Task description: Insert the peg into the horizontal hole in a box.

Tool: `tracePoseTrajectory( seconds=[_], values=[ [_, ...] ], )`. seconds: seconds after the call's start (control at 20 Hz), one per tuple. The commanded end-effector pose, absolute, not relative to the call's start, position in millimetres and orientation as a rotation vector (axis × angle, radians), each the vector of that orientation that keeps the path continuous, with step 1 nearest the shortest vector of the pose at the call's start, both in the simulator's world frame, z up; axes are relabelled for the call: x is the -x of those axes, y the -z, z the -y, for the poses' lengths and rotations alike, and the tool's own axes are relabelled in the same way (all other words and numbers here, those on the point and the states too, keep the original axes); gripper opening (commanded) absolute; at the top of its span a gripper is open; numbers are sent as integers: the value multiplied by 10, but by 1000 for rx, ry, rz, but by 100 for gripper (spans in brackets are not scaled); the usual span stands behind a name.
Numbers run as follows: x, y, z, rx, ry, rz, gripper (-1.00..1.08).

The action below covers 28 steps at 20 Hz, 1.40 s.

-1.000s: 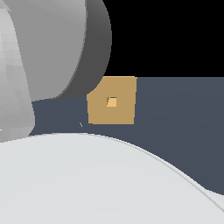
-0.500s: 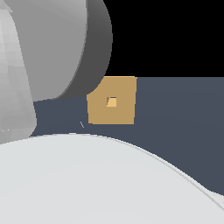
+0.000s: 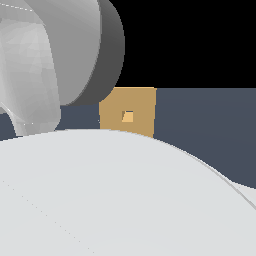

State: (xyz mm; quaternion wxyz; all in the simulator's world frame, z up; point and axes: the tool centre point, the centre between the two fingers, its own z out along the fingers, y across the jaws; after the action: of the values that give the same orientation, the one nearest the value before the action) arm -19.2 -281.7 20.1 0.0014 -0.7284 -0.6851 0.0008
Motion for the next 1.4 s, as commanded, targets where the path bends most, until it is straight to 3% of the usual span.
tracePoseTrajectory(
  seconds=[0.0,0.9,1.35],
  values=[
    [176,-252,2679,2285,0,2155,-100],
    [129,-805,738,2269,0,2172,-100],
    [93,-953,228,2266,0,2177,-100]
  ],
)
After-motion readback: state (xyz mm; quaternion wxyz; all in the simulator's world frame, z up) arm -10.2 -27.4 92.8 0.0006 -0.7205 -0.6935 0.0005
